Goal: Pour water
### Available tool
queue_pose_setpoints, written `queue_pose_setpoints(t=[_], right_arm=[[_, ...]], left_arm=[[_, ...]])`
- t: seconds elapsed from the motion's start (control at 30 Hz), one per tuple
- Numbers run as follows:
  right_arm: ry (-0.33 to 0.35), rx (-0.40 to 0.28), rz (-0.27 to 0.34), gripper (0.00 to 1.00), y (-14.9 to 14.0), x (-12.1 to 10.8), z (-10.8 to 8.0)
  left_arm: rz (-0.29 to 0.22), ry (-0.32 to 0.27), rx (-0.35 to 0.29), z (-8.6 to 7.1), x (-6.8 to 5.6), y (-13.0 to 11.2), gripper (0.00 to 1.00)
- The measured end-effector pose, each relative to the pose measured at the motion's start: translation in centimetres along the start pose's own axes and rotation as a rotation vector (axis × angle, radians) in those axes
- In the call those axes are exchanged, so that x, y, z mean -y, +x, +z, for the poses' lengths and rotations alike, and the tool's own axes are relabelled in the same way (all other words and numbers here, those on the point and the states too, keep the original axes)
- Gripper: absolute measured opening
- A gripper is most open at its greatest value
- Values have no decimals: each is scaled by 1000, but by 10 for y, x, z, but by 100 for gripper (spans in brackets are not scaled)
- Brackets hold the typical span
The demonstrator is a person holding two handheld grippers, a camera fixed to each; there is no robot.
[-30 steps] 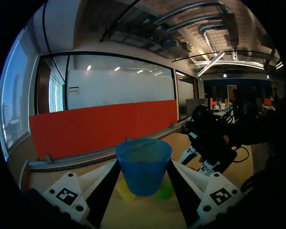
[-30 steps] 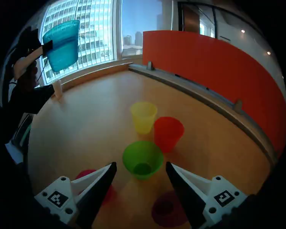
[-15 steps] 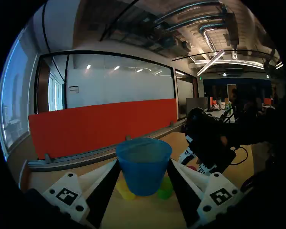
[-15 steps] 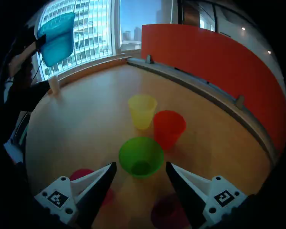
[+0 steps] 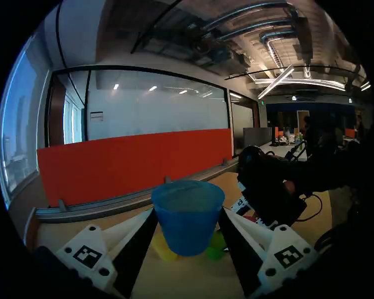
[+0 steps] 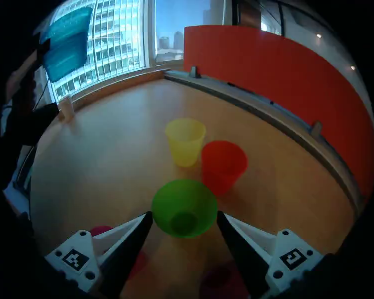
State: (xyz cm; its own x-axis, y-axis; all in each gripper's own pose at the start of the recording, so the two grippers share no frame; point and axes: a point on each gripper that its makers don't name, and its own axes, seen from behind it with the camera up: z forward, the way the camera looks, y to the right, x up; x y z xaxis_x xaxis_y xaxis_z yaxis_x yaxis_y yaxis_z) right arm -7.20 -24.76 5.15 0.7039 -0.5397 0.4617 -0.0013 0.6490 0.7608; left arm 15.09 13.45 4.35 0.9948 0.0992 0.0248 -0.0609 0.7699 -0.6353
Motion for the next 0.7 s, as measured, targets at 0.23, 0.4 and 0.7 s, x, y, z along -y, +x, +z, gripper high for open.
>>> queue_pose_setpoints(t=[0.23, 0.4, 0.7], right_arm=[[-2, 11, -3, 100, 1, 2, 9], [-10, 18, -12, 100, 2, 1, 13], [-16, 15, -32, 93, 2, 2, 16]], left_arm=[[-8, 2, 1, -1, 2, -2, 83], [-7, 0, 2, -2, 2, -2, 83], [-2, -2, 6, -1, 2, -3, 83]])
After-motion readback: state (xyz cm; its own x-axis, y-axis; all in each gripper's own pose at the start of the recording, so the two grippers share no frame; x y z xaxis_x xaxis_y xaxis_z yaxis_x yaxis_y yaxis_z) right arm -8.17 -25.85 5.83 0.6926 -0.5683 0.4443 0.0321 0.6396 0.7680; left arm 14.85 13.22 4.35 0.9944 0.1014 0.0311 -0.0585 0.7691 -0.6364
